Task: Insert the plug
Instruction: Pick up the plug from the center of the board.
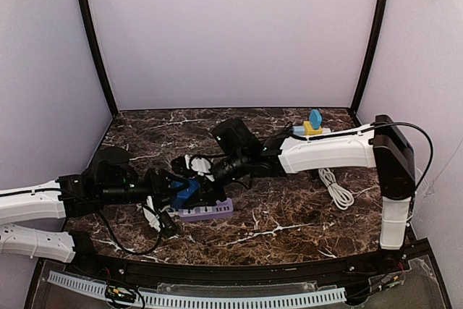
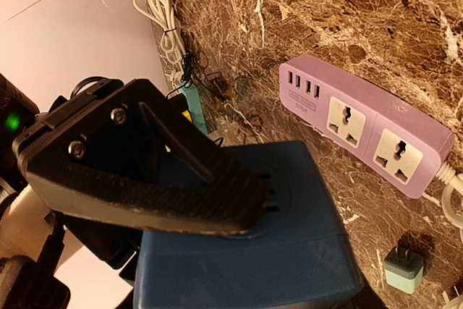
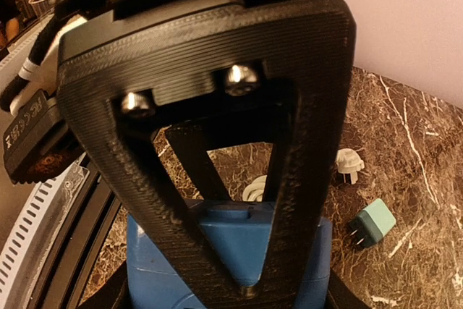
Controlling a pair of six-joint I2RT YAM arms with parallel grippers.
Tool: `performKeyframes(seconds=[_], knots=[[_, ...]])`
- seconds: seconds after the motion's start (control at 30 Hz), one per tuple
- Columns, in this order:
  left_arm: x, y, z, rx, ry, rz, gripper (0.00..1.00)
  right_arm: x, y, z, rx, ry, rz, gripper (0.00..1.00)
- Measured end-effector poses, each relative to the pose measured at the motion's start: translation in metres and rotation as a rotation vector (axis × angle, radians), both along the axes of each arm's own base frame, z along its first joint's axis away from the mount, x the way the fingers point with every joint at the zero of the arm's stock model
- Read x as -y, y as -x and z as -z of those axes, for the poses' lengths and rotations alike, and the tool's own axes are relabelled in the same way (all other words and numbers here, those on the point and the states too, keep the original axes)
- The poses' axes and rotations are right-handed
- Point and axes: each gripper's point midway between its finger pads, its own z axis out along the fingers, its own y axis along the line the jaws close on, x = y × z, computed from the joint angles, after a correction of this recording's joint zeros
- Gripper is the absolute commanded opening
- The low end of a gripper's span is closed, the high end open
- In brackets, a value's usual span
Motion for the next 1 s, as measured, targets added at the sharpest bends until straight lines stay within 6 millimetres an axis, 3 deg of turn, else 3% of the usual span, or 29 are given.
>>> performKeyframes(seconds=[0.03,0.07,0.1,0.13,0.2,0.33,0.4,0.57,0.63,0.83,1.0], knots=[[0.0,0.0,0.0,0.0,0.002,-0.004,0.01,0.0,0.0,0.0,0.005,-0.001,0.0,0.02],[0.0,0.0,-0.001,0.001,0.003,-0.006,0.09,0.0,-0.001,0.0,0.009,-0.003,0.001,0.0],[-0.001,-0.001,-0.001,0.002,0.003,-0.008,0.25,-0.001,-0.001,-0.001,0.012,-0.005,0.002,0.0],[-0.001,-0.001,-0.001,0.005,0.002,-0.012,0.74,-0.001,-0.002,-0.001,0.014,-0.006,0.004,0.0],[-0.002,-0.004,-0.002,0.017,0.001,-0.02,0.96,0.0,-0.004,-0.002,0.023,-0.006,0.02,0.0],[-0.001,-0.014,-0.016,0.053,0.029,-0.072,0.99,0.011,-0.015,-0.004,0.062,-0.013,0.131,0.0],[-0.002,-0.022,-0.03,-0.035,0.068,-0.159,0.99,0.024,-0.022,-0.006,0.096,-0.035,0.212,0.0],[0.004,-0.044,-0.107,-0.46,0.388,-0.424,0.96,0.055,-0.042,-0.034,0.209,-0.224,0.431,0.0],[0.001,-0.045,-0.123,-0.659,0.524,-0.514,0.92,0.061,-0.05,-0.051,0.273,-0.33,0.52,0.0],[0.004,-0.054,-0.129,-1.313,0.822,-0.752,0.87,0.051,-0.04,-0.091,0.469,-0.537,0.62,0.0],[0.016,-0.054,-0.121,-1.616,0.881,-0.856,0.87,0.044,-0.038,-0.095,0.531,-0.57,0.642,0.0]])
